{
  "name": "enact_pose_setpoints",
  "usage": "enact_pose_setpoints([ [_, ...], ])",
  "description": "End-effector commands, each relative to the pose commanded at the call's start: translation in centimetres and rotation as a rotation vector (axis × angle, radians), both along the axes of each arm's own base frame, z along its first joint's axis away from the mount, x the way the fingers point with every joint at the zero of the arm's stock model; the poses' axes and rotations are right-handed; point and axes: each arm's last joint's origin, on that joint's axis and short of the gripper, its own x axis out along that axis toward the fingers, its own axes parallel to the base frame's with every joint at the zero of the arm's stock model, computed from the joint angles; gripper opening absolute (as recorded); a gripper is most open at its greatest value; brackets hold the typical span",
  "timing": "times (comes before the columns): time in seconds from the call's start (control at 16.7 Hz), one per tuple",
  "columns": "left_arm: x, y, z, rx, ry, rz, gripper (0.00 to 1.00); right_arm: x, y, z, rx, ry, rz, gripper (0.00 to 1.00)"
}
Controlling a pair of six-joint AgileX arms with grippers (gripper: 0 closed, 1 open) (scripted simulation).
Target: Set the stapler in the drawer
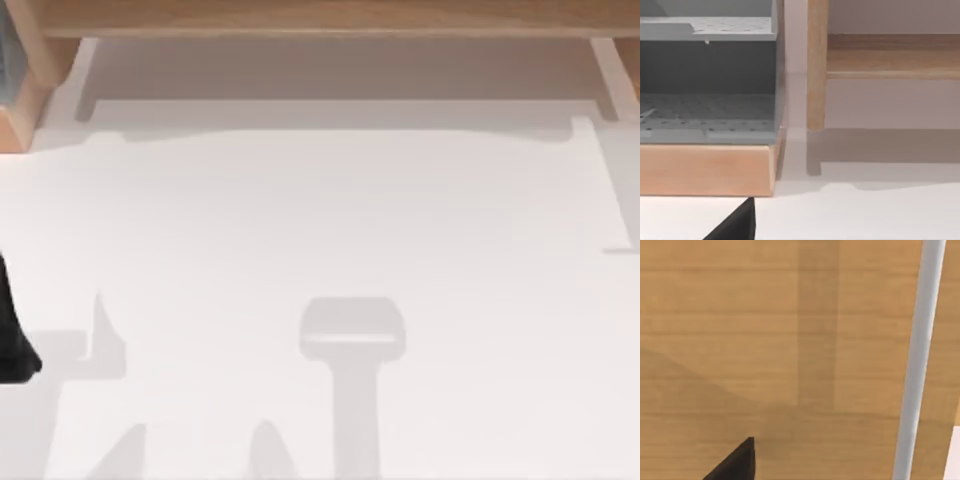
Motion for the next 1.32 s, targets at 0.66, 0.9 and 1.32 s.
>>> enact_pose_setpoints([
  [0.66,0.0,0.0,0.0,0.0,0.0,0.0,1.0,0.0,0.0,0.0,0.0,0.0,0.0,0.4],
  [0.9,0.0,0.0,0.0,0.0,0.0,0.0,1.0,0.0,0.0,0.0,0.0,0.0,0.0,0.1],
  [1.32,0.0,0.0,0.0,0.0,0.0,0.0,1.0,0.0,0.0,0.0,0.0,0.0,0.0,0.0],
])
